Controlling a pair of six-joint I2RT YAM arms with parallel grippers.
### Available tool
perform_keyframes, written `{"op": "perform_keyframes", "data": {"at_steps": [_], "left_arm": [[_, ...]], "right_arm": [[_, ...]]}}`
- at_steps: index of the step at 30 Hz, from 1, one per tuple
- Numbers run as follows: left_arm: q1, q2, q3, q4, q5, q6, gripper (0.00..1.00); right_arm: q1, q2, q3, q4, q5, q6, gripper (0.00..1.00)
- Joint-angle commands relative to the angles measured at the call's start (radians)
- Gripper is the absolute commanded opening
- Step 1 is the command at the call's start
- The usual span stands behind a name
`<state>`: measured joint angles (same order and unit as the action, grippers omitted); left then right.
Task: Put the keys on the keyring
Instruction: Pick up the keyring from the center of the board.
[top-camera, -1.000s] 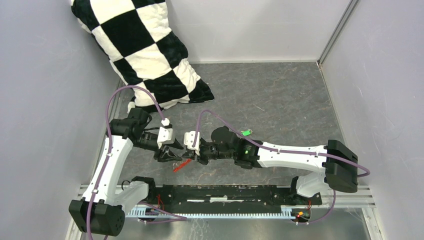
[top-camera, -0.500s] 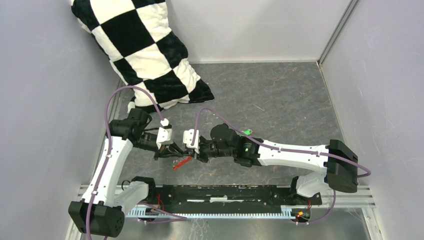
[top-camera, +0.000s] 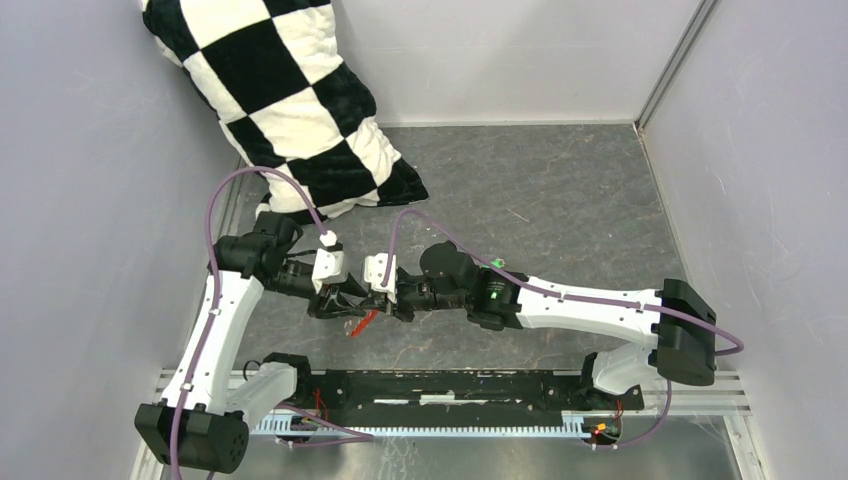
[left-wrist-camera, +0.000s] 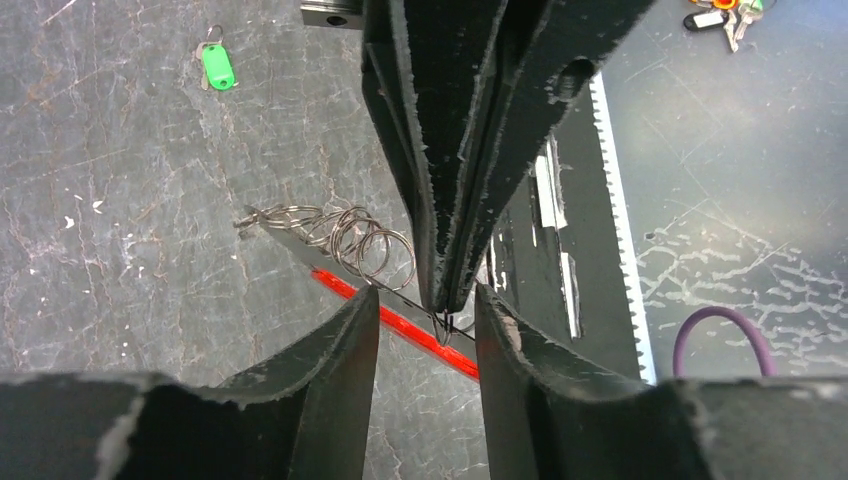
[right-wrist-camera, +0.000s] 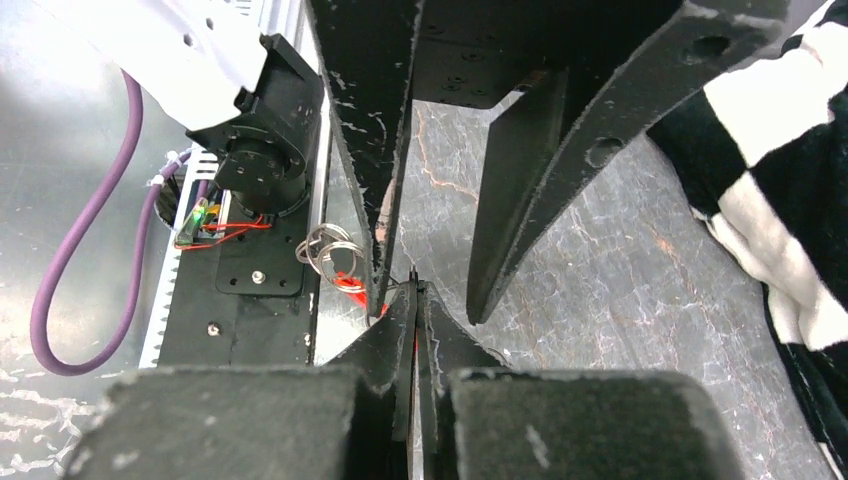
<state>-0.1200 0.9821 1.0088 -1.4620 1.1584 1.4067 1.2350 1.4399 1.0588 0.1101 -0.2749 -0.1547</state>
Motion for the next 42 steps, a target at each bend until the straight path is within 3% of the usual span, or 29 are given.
{"op": "perform_keyframes", "data": {"at_steps": [1,5,10,22,32,42], "left_arm": [[-0.003,0.01,0.067,0.029,0.008,-0.105,0.53],[-0.003,0.026,0.143,0.013,0.009,-0.183,0.64],[-0.003,0.062,0.225,-0.003,0.065,-0.299,0.68],[-0.003,0.023,0.144,0.023,0.035,-0.151,0.62],[-0.007,-0.048,0.068,0.013,0.025,-0.142,0.62],[-0.007,-0.059,0.035,0.111,0.035,-0.208,0.57]], "right_arm": [[0.001,-0.041,0.053,0.063,-0.023,-0.009,0.0],[0.002,-0.069,0.02,0.049,-0.02,-0.021,0.0],[0.002,-0.11,-0.032,0.04,-0.001,-0.032,0.01],[0.001,-0.136,-0.041,0.032,-0.01,-0.042,0.0],[-0.001,-0.119,-0.021,0.027,0.003,-0.043,0.0],[-0.001,-0.097,0.005,0.032,-0.024,-0.028,0.0]]}}
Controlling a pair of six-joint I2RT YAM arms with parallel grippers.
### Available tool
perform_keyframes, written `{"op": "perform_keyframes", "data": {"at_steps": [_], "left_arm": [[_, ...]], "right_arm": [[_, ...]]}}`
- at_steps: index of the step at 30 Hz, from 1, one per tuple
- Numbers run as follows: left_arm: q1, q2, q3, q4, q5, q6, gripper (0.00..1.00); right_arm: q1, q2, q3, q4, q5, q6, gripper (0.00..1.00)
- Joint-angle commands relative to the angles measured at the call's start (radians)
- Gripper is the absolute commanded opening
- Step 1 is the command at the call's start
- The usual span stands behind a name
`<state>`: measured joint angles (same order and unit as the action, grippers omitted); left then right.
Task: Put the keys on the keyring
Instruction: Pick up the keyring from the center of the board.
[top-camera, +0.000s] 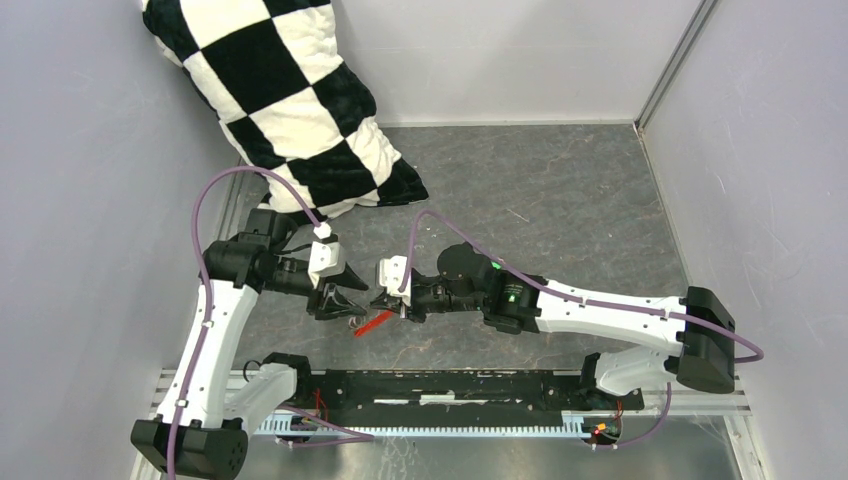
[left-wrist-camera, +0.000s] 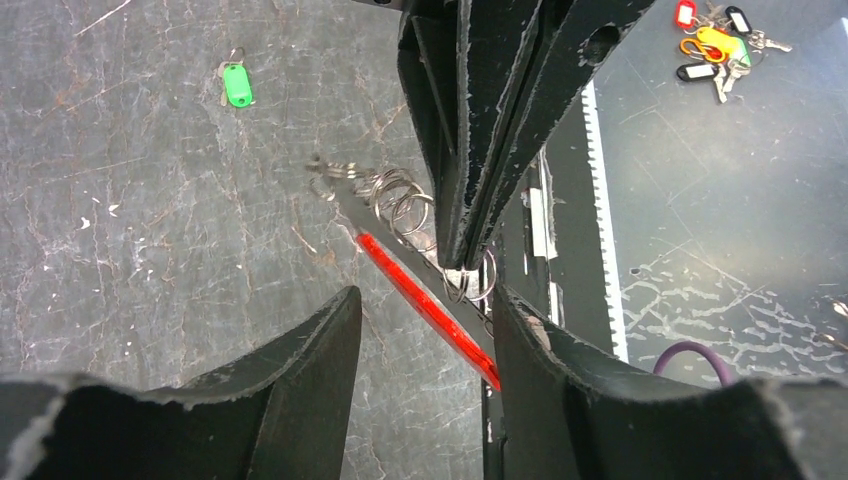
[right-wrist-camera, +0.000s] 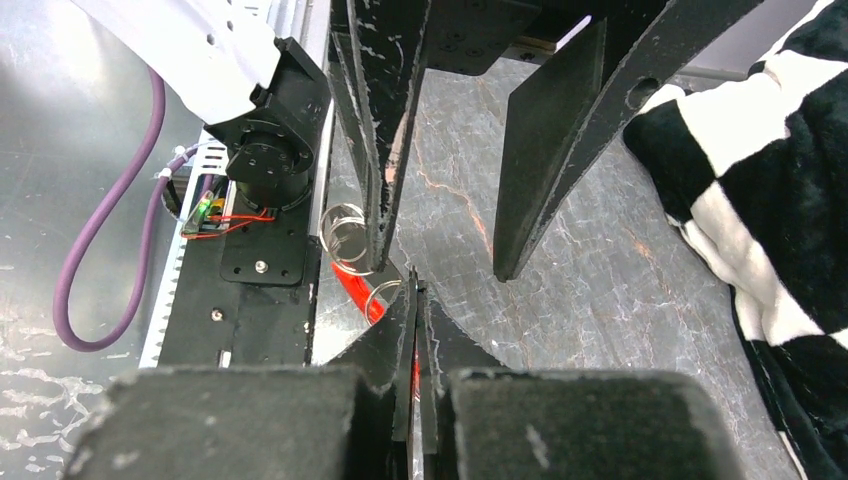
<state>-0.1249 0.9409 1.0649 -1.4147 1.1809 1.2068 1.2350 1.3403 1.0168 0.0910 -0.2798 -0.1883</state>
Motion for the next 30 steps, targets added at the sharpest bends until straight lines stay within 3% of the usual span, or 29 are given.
{"op": "perform_keyframes", "data": {"at_steps": [1,19,24,26,30], "left_arm": [[-0.002,-0.022,-0.027,0.072,0.009,-0.011,0.56],[-0.007,-0.039,-0.053,0.105,0.023,-0.071,0.18],[-0.011,-0.024,-0.03,0.104,0.039,-0.104,0.02],[-0.012,-0.023,-0.026,0.103,0.06,-0.117,0.02],[-0.012,-0.034,-0.041,0.102,0.11,-0.134,0.02]], "right_arm": [[-0.001,0.005,0.049,0.052,-0.025,0.006,0.0],[0.0,0.038,0.093,0.047,-0.079,0.018,0.0],[-0.001,0.031,0.098,0.039,-0.158,0.006,0.0],[0.0,0.025,0.097,0.035,-0.167,0.004,0.05],[-0.005,0.011,0.102,0.027,-0.157,0.015,0.24]]}}
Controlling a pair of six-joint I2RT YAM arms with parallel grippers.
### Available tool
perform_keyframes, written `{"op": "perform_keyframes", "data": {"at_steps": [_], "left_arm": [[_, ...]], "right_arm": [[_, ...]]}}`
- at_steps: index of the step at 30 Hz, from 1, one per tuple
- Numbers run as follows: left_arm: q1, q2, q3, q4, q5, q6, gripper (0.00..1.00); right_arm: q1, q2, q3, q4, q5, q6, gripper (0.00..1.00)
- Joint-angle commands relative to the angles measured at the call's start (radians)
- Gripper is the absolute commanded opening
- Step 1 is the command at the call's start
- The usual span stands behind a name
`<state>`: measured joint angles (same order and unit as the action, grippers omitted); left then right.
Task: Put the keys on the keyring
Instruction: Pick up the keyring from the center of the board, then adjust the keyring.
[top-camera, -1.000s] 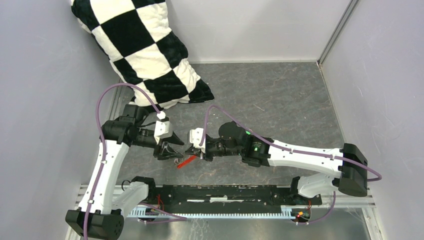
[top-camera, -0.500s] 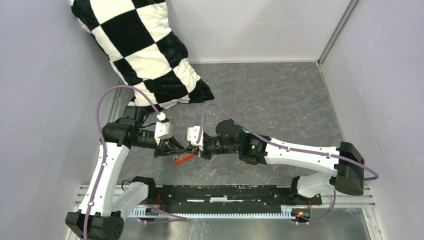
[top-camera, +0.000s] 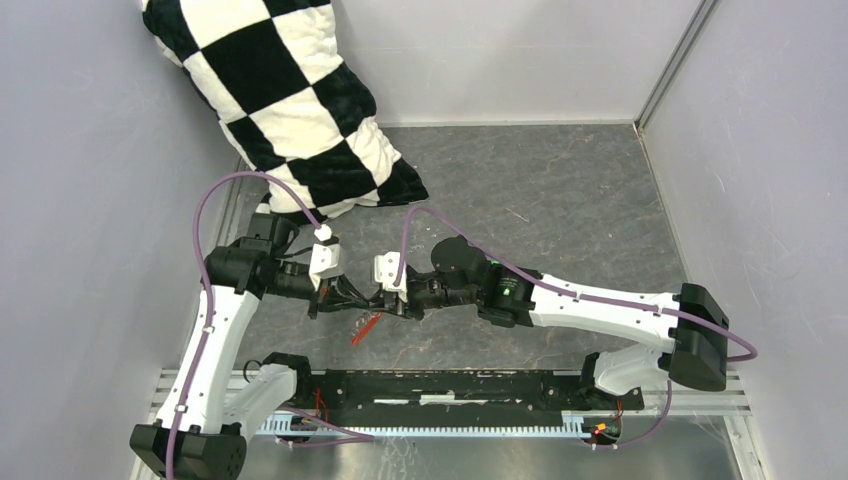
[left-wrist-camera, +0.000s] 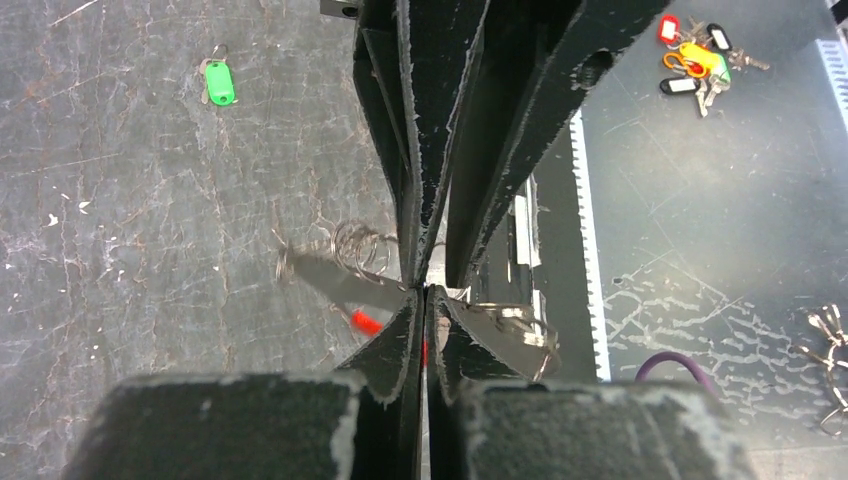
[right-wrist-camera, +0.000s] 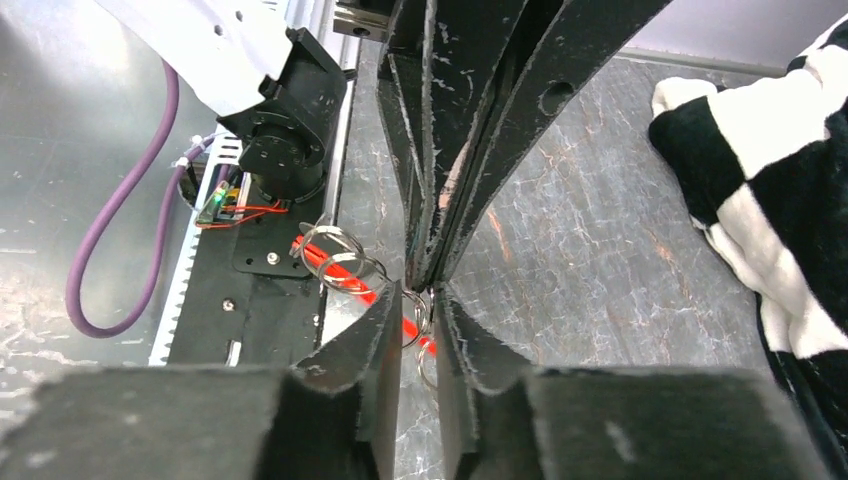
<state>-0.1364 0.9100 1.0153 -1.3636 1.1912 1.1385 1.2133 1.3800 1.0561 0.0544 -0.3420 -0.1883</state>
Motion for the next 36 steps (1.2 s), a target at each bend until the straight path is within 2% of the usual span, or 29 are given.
{"op": "perform_keyframes", "data": {"at_steps": [1,4,7,14,20,28,36], "left_arm": [[0.0,-0.007,0.004,0.048,0.108,-0.06,0.02],[0.0,-0.02,-0.004,0.047,0.122,-0.051,0.02],[0.0,-0.028,0.007,0.048,0.141,-0.034,0.02],[0.0,-0.063,0.085,0.048,0.268,0.102,0.02],[0.0,-0.092,0.161,0.055,0.331,0.197,0.02],[0.0,-0.142,0.186,0.308,0.369,-0.003,0.02],[0.0,-0.157,0.157,0.322,0.359,0.005,0.02]], "right_arm": [[0.013,-0.032,0.065,0.059,-0.094,0.018,0.29],[-0.007,-0.058,0.067,0.046,-0.095,0.038,0.46],[-0.029,-0.103,0.073,0.014,-0.106,0.043,0.52],[-0.055,-0.232,0.066,-0.04,-0.014,0.023,0.53],[-0.055,-0.251,0.082,-0.02,0.072,0.054,0.47],[-0.055,-0.233,0.098,0.003,0.074,0.066,0.45],[-0.029,-0.239,0.061,0.053,0.104,0.087,0.51]]}}
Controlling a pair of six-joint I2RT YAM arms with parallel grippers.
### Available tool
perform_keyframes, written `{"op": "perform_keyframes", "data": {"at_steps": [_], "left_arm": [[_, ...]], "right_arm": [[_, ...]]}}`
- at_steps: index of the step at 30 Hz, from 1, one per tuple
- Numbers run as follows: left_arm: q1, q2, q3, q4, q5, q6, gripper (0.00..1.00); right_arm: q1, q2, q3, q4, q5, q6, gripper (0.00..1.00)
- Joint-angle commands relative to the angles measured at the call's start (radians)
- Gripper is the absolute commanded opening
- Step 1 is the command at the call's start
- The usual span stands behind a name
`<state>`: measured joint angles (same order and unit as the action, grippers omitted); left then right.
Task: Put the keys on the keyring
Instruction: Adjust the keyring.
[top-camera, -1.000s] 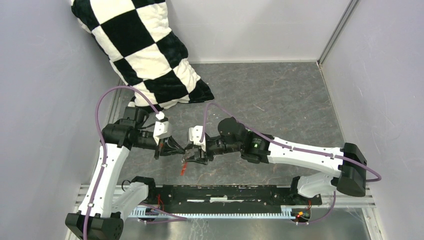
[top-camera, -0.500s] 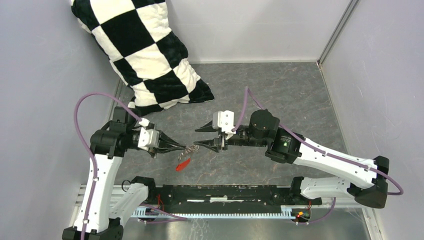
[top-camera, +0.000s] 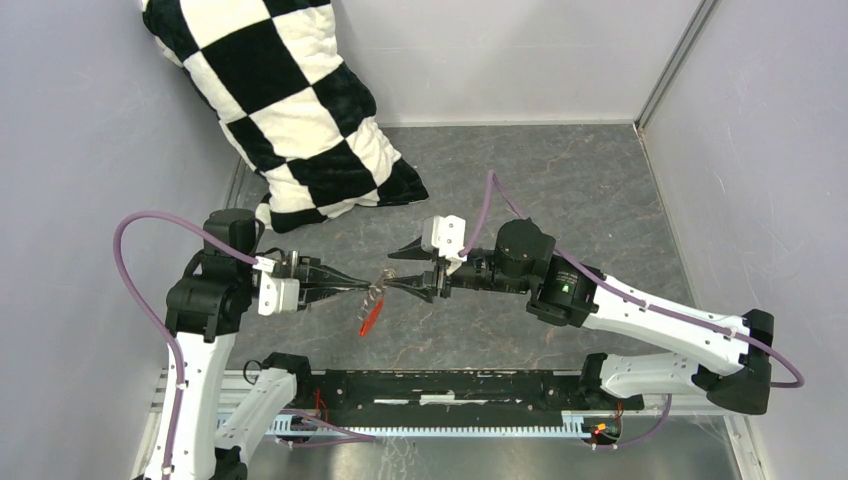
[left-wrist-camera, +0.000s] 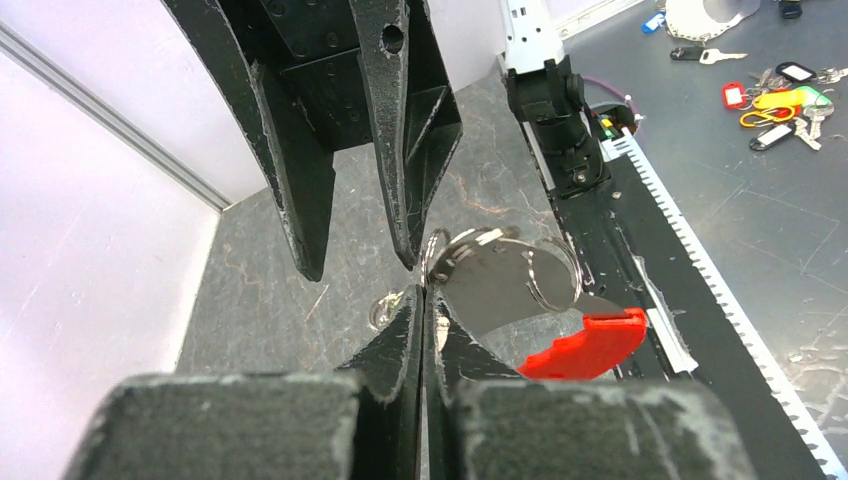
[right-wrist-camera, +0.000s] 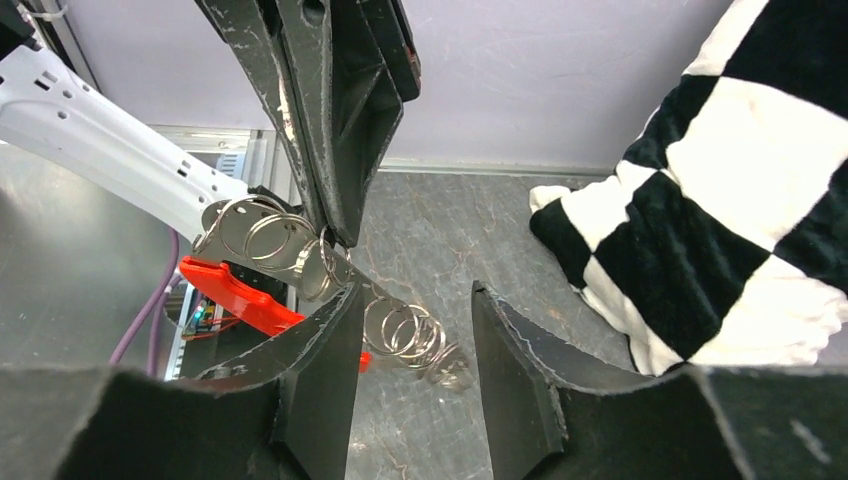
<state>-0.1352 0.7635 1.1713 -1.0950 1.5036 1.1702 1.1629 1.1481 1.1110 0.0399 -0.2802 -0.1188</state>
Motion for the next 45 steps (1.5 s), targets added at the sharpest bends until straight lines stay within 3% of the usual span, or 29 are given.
{"op": "perform_keyframes", "data": {"at_steps": [1,10,20,31,36,45], "left_arm": [[-0.001,-0.01,-0.001,0.054,0.045,-0.024,0.02],[-0.002,-0.004,-0.011,0.053,0.037,-0.022,0.02],[-0.001,-0.018,-0.007,0.053,0.044,-0.042,0.02],[-0.001,-0.07,-0.003,0.054,0.088,0.023,0.02],[-0.001,-0.071,0.021,0.053,0.13,0.039,0.02],[-0.001,-0.059,0.032,0.052,0.13,0.022,0.02]], "right_arm": [[0.033,-0.009,0.002,0.075,0.058,0.01,0.51],[0.134,0.003,-0.016,0.077,0.148,-0.031,0.54],[0.147,-0.018,0.03,-0.014,0.251,-0.115,0.52],[0.147,-0.081,0.028,-0.071,0.14,-0.142,0.48],[0.147,-0.124,0.001,0.005,0.086,-0.111,0.46],[0.156,-0.068,0.006,0.055,0.147,-0.122,0.41]]}}
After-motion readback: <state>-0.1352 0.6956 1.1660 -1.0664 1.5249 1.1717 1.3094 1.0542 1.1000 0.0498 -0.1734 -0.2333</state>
